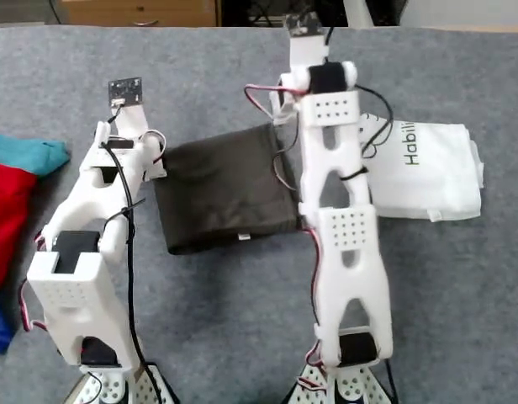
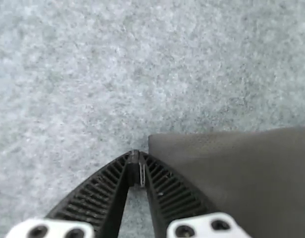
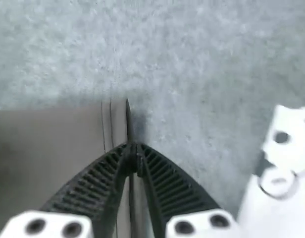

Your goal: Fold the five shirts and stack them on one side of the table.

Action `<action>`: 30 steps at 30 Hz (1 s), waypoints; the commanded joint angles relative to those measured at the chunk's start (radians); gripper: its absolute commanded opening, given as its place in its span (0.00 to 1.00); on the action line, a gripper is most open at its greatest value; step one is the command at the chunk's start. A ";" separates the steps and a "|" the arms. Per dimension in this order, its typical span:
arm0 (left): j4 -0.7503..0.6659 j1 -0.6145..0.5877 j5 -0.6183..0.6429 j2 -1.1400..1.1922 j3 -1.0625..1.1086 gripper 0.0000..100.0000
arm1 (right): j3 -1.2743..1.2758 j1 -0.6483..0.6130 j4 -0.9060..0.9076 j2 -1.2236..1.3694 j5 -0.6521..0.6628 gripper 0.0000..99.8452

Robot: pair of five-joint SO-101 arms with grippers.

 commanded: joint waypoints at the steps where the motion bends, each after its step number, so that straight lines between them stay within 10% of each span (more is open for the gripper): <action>1: -0.008 -0.022 0.015 -0.012 -0.016 0.03 | 0.302 0.023 0.011 -0.312 0.006 0.01; 14: -0.006 -0.022 0.015 -0.015 -0.010 0.03 | 1.356 0.006 -0.003 -0.946 0.005 0.02; 30: -0.005 -0.021 0.015 -0.015 -0.010 0.03 | 1.475 -0.193 -0.186 -0.886 -0.413 0.38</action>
